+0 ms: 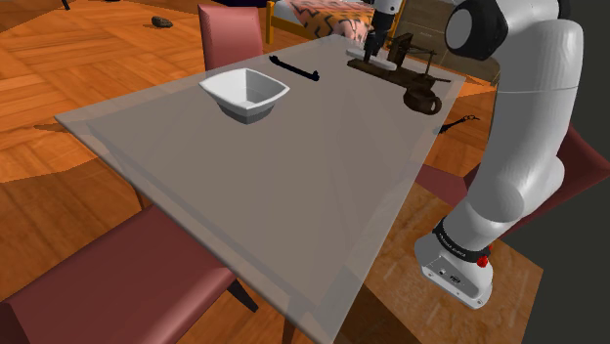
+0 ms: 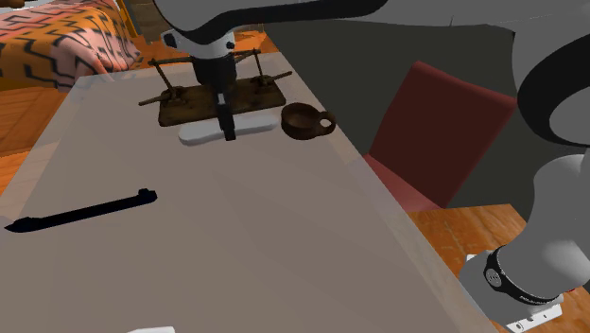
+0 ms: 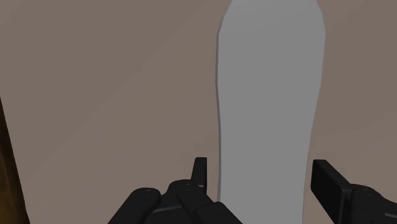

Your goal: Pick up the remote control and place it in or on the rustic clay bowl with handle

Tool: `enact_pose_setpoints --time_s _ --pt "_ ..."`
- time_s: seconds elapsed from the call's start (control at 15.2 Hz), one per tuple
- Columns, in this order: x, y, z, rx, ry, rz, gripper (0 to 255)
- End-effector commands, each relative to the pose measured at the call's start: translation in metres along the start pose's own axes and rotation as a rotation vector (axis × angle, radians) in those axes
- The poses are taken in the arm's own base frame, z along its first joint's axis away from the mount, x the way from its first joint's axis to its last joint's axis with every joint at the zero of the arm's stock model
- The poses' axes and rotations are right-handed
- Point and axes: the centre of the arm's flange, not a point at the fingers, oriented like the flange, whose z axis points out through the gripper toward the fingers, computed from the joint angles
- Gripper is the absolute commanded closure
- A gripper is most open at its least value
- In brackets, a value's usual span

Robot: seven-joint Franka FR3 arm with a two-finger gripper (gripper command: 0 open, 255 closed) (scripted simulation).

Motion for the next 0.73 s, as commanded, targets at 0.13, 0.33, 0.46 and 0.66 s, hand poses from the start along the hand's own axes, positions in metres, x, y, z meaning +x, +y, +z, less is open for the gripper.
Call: enact_pose_setpoints --time_s 0.13,0.33,0.46,0.66 --pt "-0.033 0.021 -0.006 0.000 0.000 0.000 255" --pt "-0.066 0.042 -0.007 0.000 0.000 0.000 255" --pt "-0.088 0.056 -0.008 0.000 0.000 0.000 255" --pt "-0.122 0.078 -0.010 0.000 0.000 0.000 255"
